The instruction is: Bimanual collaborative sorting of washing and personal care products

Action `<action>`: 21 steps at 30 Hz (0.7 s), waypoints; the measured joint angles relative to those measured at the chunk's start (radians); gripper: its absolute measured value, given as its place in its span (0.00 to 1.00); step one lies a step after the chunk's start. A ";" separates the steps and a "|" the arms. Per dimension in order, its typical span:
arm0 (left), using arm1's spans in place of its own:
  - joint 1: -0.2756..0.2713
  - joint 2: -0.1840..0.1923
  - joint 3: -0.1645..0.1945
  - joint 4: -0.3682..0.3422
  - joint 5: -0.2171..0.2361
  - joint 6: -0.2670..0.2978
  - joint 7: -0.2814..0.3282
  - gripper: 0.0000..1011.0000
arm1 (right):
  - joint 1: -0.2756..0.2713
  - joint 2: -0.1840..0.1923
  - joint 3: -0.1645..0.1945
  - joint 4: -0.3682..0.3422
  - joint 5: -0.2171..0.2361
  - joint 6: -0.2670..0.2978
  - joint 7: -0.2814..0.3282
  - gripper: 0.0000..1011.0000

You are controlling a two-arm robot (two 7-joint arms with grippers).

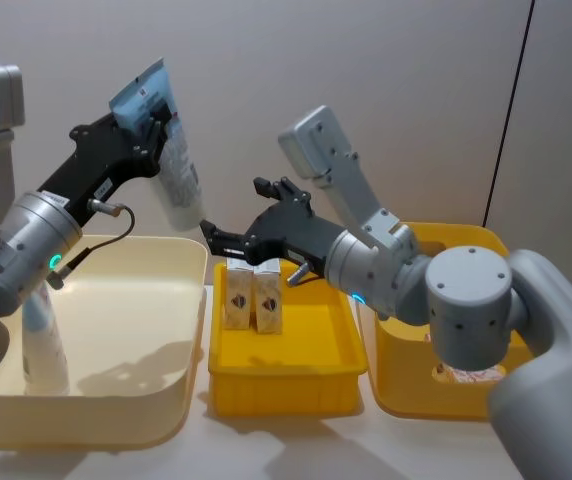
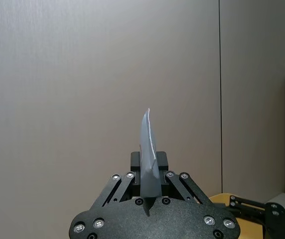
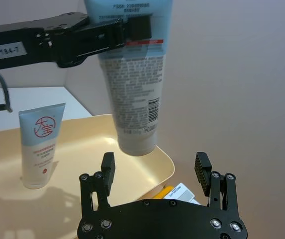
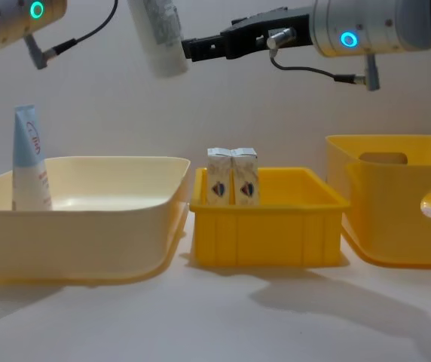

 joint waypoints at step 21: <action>-0.021 -0.009 -0.003 0.069 0.016 -0.003 -0.012 0.18 | 0.064 -0.047 -0.021 0.072 0.002 0.091 0.005 0.99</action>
